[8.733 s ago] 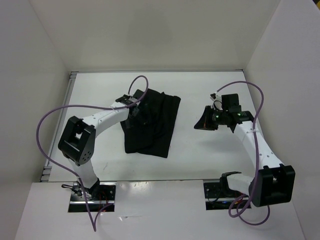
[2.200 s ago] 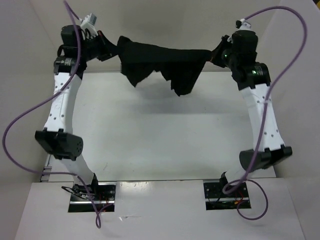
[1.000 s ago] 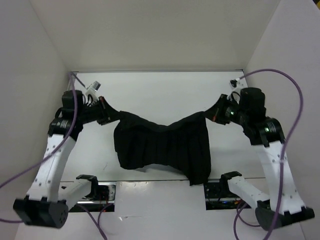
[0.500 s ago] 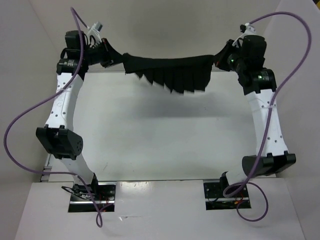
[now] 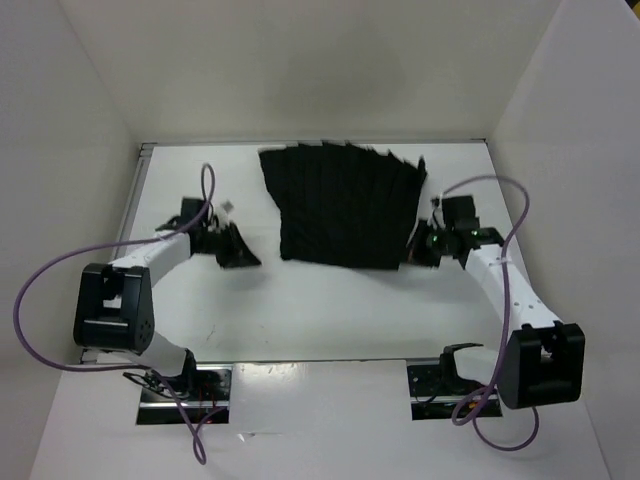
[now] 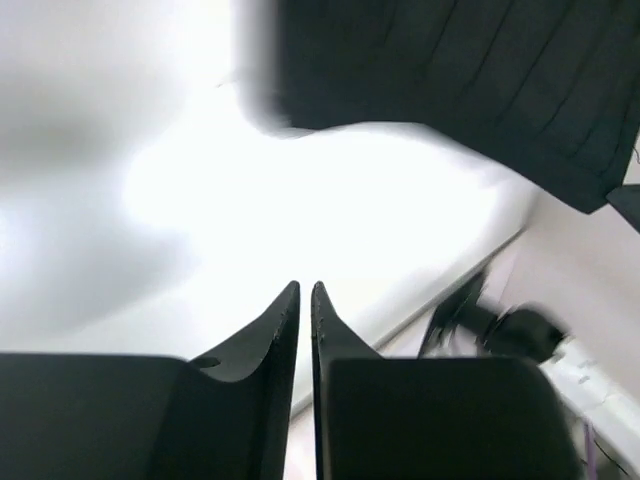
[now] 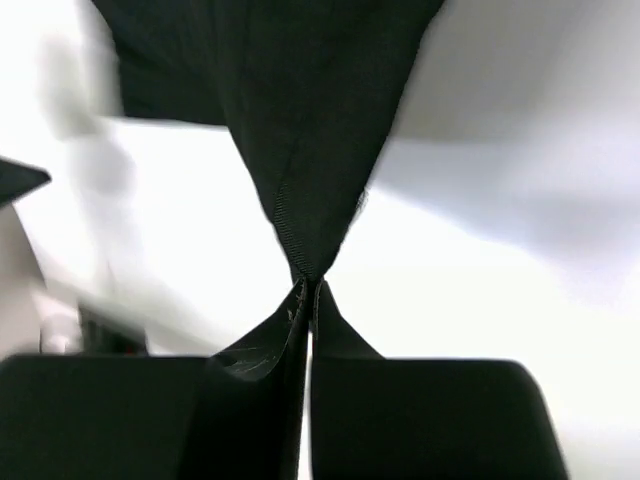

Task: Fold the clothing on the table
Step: Flatten the skirt out

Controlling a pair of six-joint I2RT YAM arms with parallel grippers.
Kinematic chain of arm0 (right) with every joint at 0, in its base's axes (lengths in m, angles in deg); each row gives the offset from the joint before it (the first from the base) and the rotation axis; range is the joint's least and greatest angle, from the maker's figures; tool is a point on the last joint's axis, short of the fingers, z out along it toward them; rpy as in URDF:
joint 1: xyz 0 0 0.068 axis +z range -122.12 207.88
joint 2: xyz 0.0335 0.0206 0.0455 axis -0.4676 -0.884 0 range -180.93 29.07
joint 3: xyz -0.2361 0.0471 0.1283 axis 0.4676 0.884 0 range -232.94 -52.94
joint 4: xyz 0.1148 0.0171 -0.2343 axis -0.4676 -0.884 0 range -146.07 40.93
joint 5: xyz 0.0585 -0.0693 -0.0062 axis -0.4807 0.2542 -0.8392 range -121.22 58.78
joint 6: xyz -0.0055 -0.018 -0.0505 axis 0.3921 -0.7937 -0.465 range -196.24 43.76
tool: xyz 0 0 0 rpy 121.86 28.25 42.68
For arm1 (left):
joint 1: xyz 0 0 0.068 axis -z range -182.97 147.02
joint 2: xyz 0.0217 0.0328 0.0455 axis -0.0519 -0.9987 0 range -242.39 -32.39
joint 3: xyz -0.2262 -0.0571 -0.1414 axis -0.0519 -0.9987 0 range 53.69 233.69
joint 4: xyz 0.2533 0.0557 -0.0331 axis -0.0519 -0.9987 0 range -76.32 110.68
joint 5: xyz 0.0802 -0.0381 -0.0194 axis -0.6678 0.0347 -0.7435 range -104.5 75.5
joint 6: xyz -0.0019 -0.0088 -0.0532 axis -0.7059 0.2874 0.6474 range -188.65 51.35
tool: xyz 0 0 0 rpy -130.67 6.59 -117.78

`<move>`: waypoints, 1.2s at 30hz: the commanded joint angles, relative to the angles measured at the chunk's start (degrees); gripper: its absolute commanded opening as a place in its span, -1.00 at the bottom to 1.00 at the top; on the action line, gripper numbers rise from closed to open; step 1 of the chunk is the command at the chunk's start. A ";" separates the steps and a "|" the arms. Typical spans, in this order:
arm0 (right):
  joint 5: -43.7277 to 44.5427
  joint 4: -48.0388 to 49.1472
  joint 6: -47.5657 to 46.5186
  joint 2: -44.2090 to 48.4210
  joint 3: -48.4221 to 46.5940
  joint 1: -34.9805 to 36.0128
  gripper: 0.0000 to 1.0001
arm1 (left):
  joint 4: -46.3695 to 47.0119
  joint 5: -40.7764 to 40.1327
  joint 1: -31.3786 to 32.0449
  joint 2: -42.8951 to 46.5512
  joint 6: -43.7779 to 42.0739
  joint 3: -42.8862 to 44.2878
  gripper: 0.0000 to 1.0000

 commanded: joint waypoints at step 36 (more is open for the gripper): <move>22.35 -18.24 13.41 -1.05 -7.87 3.90 -1.00 | -17.64 -4.52 29.26 -39.10 -18.34 48.51 -0.93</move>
